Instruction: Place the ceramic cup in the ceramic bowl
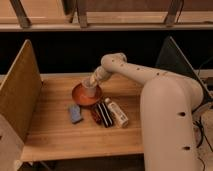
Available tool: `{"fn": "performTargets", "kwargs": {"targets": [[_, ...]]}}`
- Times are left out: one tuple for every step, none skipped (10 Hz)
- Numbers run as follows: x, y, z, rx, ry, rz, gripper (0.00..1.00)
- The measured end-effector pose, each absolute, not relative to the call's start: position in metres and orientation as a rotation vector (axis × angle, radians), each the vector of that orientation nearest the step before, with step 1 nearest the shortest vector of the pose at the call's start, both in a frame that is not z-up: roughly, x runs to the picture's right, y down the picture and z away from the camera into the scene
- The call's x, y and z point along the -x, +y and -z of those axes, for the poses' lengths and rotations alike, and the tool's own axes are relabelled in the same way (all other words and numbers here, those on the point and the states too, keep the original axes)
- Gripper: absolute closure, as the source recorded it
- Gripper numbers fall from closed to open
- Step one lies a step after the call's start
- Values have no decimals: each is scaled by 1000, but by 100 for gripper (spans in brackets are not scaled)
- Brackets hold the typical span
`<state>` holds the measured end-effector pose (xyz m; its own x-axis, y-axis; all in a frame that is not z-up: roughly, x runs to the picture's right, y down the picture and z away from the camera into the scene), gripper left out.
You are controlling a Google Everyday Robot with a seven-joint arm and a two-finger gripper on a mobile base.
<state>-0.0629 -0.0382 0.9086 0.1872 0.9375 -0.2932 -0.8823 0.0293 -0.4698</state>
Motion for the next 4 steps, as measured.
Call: {"fn": "performTargets", "kwargs": {"targets": [[62,-37,-908,636,-102,-1408,20],[62,-37,-907,640,-95,-1407,20],[61,-38,-905,638,-91,-1404,20],[57,-42,-904,627,-86,-1406,20]]}}
